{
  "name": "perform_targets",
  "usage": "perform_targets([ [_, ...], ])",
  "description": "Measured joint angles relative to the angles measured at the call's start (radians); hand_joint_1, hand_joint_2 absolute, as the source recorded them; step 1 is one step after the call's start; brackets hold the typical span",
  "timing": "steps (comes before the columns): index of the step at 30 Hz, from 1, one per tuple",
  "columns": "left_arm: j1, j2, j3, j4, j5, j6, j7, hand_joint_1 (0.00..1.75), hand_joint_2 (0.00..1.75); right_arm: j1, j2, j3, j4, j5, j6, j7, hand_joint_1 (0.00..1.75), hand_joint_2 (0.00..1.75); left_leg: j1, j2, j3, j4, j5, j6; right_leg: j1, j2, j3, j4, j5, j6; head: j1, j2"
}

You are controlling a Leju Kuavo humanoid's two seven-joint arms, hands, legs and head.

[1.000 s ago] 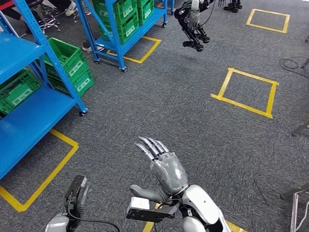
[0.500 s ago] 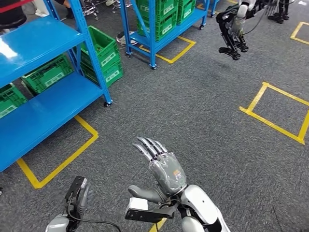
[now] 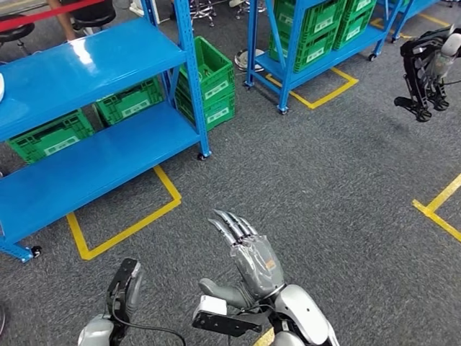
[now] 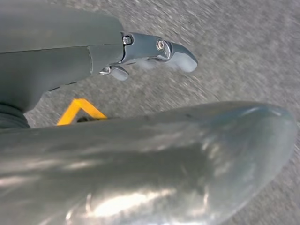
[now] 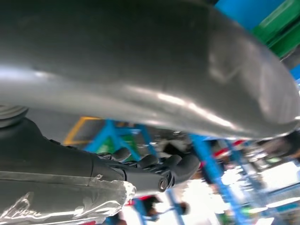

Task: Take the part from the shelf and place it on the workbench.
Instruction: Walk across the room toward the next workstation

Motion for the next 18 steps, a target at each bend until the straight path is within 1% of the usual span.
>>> perform_targets([
  [1, 0.019, -0.007, -0.031, -0.039, 0.036, -0.021, 0.031, 0.00, 0.00, 0.007, 0.007, -0.017, 0.005, -0.002, -0.013, 0.011, 0.00, 0.00, -0.002, 0.021, -0.007, 0.022, 0.008, -0.003, 0.002, -0.010, 0.013, -0.008, -0.006, -0.008, -0.003, 0.000],
  [2, 0.045, -0.010, -0.067, -0.093, 0.080, -0.049, 0.070, 0.00, 0.00, 0.015, 0.012, -0.040, 0.014, -0.003, -0.027, 0.015, 0.00, 0.00, -0.006, 0.050, -0.028, 0.061, 0.013, -0.003, 0.004, -0.019, 0.031, -0.015, -0.013, -0.014, -0.005, 0.000],
  [3, 0.080, -0.011, -0.101, -0.156, 0.122, -0.077, 0.109, 0.00, 0.00, 0.028, 0.013, -0.067, 0.025, -0.003, -0.040, 0.015, 0.00, 0.00, -0.010, 0.079, -0.064, 0.119, 0.011, -0.001, 0.006, -0.027, 0.050, -0.024, -0.022, -0.018, -0.007, 0.000],
  [4, 0.119, -0.012, -0.133, -0.221, 0.157, -0.096, 0.138, 0.00, 0.00, 0.044, 0.013, -0.096, 0.040, -0.003, -0.051, 0.011, 0.00, 0.00, -0.016, 0.099, -0.108, 0.180, 0.000, 0.002, 0.009, -0.038, 0.072, -0.034, -0.034, -0.021, -0.009, 0.000],
  [5, 0.156, -0.013, -0.166, -0.280, 0.182, -0.107, 0.159, 0.00, 0.00, 0.058, 0.012, -0.133, 0.059, -0.002, -0.060, 0.008, 0.00, 0.00, -0.020, 0.106, -0.152, 0.230, -0.023, 0.004, 0.011, -0.050, 0.097, -0.043, -0.047, -0.023, -0.009, 0.000],
  [6, 0.187, -0.014, -0.196, -0.325, 0.198, -0.114, 0.172, 0.00, 0.00, 0.067, 0.011, -0.167, 0.077, 0.000, -0.066, 0.005, 0.00, 0.00, -0.023, 0.107, -0.190, 0.259, -0.050, 0.005, 0.013, -0.064, 0.124, -0.052, -0.062, -0.024, -0.009, 0.000],
  [7, 0.215, -0.016, -0.222, -0.362, 0.210, -0.120, 0.180, 0.00, 0.00, 0.071, 0.009, -0.199, 0.095, 0.002, -0.074, 0.003, 0.00, 0.00, -0.024, 0.108, -0.217, 0.262, -0.073, 0.006, 0.014, -0.077, 0.153, -0.060, -0.079, -0.024, -0.009, 0.000],
  [8, 0.243, -0.018, -0.248, -0.402, 0.220, -0.124, 0.184, 0.00, 0.00, 0.071, 0.009, -0.231, 0.115, 0.007, -0.084, 0.000, 0.00, 0.00, -0.024, 0.112, -0.231, 0.241, -0.081, 0.007, 0.015, -0.090, 0.186, -0.067, -0.098, -0.024, -0.009, 0.000],
  [9, 0.280, -0.021, -0.273, -0.450, 0.229, -0.126, 0.185, 0.00, 0.00, 0.070, 0.009, -0.260, 0.140, 0.015, -0.095, -0.003, 0.00, 0.00, -0.025, 0.121, -0.234, 0.200, -0.062, 0.011, 0.016, -0.102, 0.218, -0.074, -0.119, -0.023, -0.009, 0.000],
  [10, 0.331, -0.025, -0.298, -0.508, 0.240, -0.128, 0.184, 0.00, 0.00, 0.070, 0.010, -0.297, 0.177, 0.028, -0.107, -0.008, 0.00, 0.00, -0.028, 0.147, -0.231, 0.142, 0.002, 0.017, 0.017, -0.112, 0.252, -0.081, -0.142, -0.021, -0.009, 0.000],
  [11, 0.389, -0.030, -0.330, -0.579, 0.253, -0.129, 0.182, 0.00, 0.00, 0.074, 0.013, -0.352, 0.225, 0.046, -0.118, -0.014, 0.00, 0.00, -0.033, 0.178, -0.226, 0.074, 0.086, 0.023, 0.019, -0.122, 0.284, -0.087, -0.167, -0.017, -0.010, 0.000],
  [12, 0.449, -0.034, -0.363, -0.647, 0.263, -0.130, 0.180, 0.00, 0.00, 0.079, 0.018, -0.419, 0.276, 0.065, -0.127, -0.021, 0.00, 0.00, -0.038, 0.204, -0.221, 0.026, 0.156, 0.029, 0.021, -0.133, 0.314, -0.097, -0.193, -0.011, -0.009, 0.000],
  [13, 0.501, -0.038, -0.394, -0.707, 0.270, -0.130, 0.178, 0.00, 0.00, 0.084, 0.023, -0.493, 0.323, 0.083, -0.134, -0.026, 0.00, 0.00, -0.042, 0.219, -0.215, -0.006, 0.202, 0.033, 0.022, -0.145, 0.350, -0.105, -0.211, -0.005, -0.007, 0.000],
  [14, 0.539, -0.040, -0.424, -0.761, 0.272, -0.128, 0.177, 0.00, 0.00, 0.083, 0.028, -0.570, 0.370, 0.097, -0.140, -0.030, 0.00, 0.00, -0.043, 0.211, -0.208, -0.018, 0.202, 0.035, 0.022, -0.156, 0.374, -0.102, -0.216, 0.004, -0.004, 0.000],
  [15, 0.568, -0.042, -0.447, -0.804, 0.269, -0.125, 0.176, 0.00, 0.00, 0.074, 0.032, -0.635, 0.413, 0.108, -0.145, -0.032, 0.00, 0.00, -0.041, 0.195, -0.194, -0.010, 0.185, 0.038, 0.019, -0.162, 0.387, -0.087, -0.211, 0.012, -0.001, 0.000],
  [16, 0.590, -0.044, -0.469, -0.846, 0.263, -0.122, 0.176, 0.00, 0.00, 0.058, 0.035, -0.700, 0.465, 0.118, -0.150, -0.037, 0.00, 0.00, -0.037, 0.179, -0.178, -0.012, 0.173, 0.043, 0.017, -0.150, 0.383, -0.047, -0.197, 0.018, 0.002, 0.000],
  [17, 0.606, -0.045, -0.487, -0.881, 0.256, -0.120, 0.177, 0.00, 0.00, 0.041, 0.038, -0.760, 0.521, 0.127, -0.155, -0.042, 0.00, 0.00, -0.034, 0.164, -0.161, -0.012, 0.165, 0.049, 0.014, -0.127, 0.354, 0.012, -0.185, 0.022, 0.005, 0.000],
  [18, 0.619, -0.046, -0.501, -0.908, 0.249, -0.119, 0.179, 0.00, 0.00, 0.027, 0.041, -0.816, 0.577, 0.137, -0.159, -0.047, 0.00, 0.00, -0.030, 0.150, -0.145, -0.012, 0.157, 0.055, 0.012, -0.101, 0.314, 0.079, -0.188, 0.025, 0.006, 0.000],
])
